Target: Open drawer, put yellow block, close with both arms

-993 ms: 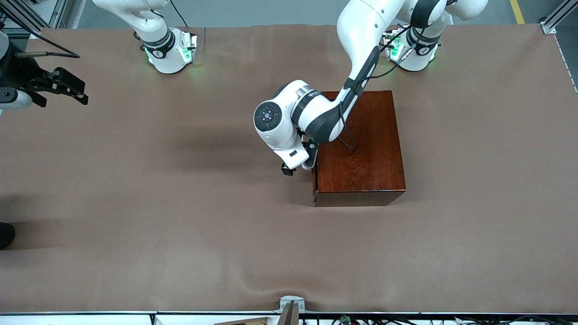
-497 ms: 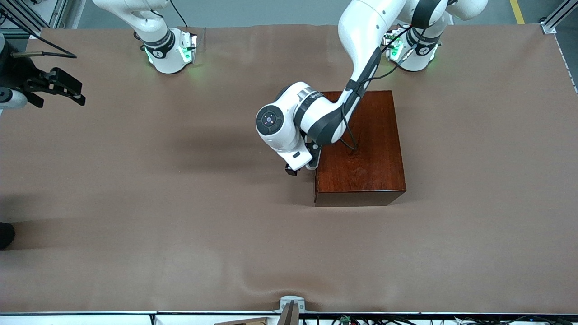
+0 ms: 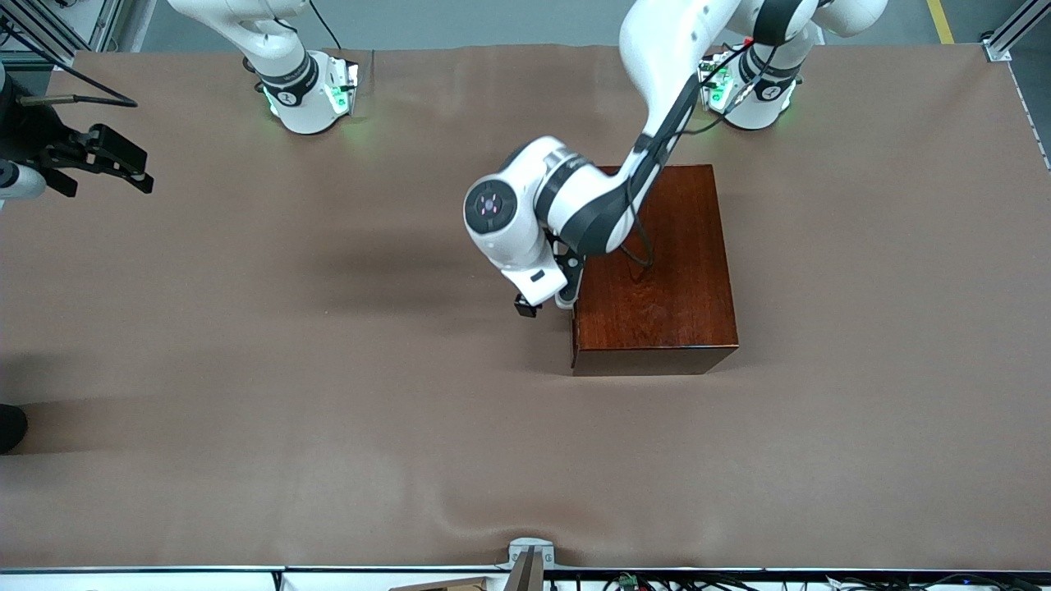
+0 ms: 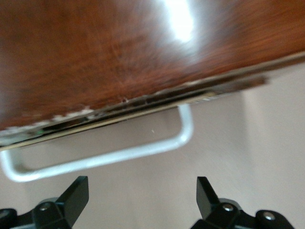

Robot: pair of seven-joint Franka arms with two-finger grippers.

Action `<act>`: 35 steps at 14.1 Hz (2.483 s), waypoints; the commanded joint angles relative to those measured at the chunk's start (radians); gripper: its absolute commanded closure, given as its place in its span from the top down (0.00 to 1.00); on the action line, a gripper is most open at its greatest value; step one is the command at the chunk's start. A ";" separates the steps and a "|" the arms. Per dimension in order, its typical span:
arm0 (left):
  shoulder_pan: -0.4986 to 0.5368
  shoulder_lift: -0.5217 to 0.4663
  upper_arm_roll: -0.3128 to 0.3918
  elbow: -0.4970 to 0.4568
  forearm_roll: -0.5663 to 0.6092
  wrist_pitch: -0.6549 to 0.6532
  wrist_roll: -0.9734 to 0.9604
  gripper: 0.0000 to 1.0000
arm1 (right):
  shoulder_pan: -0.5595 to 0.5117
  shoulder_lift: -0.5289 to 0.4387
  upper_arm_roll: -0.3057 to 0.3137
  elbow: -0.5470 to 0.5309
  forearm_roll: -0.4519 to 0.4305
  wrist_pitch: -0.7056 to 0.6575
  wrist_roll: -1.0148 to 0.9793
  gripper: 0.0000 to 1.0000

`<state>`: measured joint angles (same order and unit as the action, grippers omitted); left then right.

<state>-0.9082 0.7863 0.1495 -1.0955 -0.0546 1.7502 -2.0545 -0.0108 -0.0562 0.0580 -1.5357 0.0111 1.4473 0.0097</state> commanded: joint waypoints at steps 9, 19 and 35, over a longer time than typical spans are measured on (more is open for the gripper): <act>0.296 -0.475 -0.004 -0.116 -0.005 -0.267 0.837 1.00 | -0.003 0.009 0.005 0.022 -0.008 -0.005 -0.010 1.00; 0.734 -0.729 -0.151 -0.374 0.005 -0.279 1.667 1.00 | -0.002 0.009 0.005 0.020 -0.008 -0.007 -0.002 1.00; 0.902 -0.961 -0.286 -0.557 0.087 -0.267 1.946 1.00 | -0.001 0.009 0.005 0.019 -0.008 -0.008 0.001 1.00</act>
<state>-0.0213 -0.1905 -0.1304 -1.6953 0.0151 1.4861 -0.1331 -0.0100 -0.0546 0.0592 -1.5339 0.0112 1.4472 0.0097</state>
